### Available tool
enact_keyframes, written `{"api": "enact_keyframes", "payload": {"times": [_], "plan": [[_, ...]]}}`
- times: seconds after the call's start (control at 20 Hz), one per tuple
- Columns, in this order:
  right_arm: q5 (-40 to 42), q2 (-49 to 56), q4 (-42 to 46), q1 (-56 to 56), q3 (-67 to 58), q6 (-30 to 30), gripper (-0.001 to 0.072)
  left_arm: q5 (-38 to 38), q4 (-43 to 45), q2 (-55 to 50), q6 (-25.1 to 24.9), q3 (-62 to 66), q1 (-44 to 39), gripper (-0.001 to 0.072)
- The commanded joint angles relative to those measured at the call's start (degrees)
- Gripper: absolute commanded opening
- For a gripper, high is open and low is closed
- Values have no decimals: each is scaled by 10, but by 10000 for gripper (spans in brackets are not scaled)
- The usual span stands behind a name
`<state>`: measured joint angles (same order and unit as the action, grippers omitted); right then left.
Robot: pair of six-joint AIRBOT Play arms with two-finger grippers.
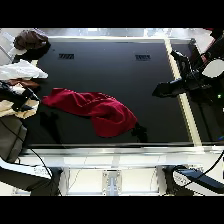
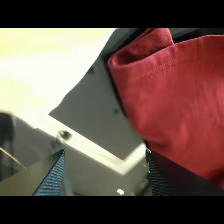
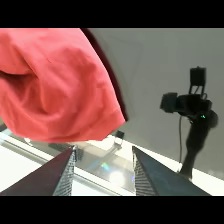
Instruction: Fold the shirts.
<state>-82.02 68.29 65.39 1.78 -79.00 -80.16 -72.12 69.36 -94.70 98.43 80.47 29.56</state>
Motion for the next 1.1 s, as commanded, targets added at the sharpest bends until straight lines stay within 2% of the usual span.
{"api": "enact_keyframes", "payload": {"times": [0.0, 0.15, 0.2, 0.25, 0.4, 0.6, 0.65, 0.7, 0.8, 0.9, 1.05], "plan": [[22, 0, -26, 1, 2, 0, 392, 34, -64, -46, -25, 0, 4, 548], [40, 1, -43, 1, 2, 0, 392, 64, -84, -64, -25, 0, 4, 546], [47, 0, -44, 1, 2, 0, 392, 78, -103, -70, -25, 0, 4, 531], [54, 1, -47, 1, 2, 0, 392, 90, -127, -76, -28, 0, 3, 476], [63, 1, -58, 1, 2, 0, 392, 123, -200, -95, -60, 0, -5, 474], [64, 1, -59, 1, 2, -1, 392, 150, -204, -110, -59, 0, -22, 460], [64, 0, -61, 1, 2, -1, 391, 150, -205, -110, -59, 0, -23, 272], [64, 1, -62, 1, 2, -1, 391, 149, -215, -108, -59, 0, -23, 32], [63, 1, -56, 4, 5, -1, 389, 144, -260, -99, -88, 0, -22, 16], [63, 1, -4, 21, 30, -1, 382, 145, -300, -77, -125, 0, -19, 15], [128, 6, -1, 37, 136, -2, 384, 144, -304, -35, -129, 0, -12, 16]]}}
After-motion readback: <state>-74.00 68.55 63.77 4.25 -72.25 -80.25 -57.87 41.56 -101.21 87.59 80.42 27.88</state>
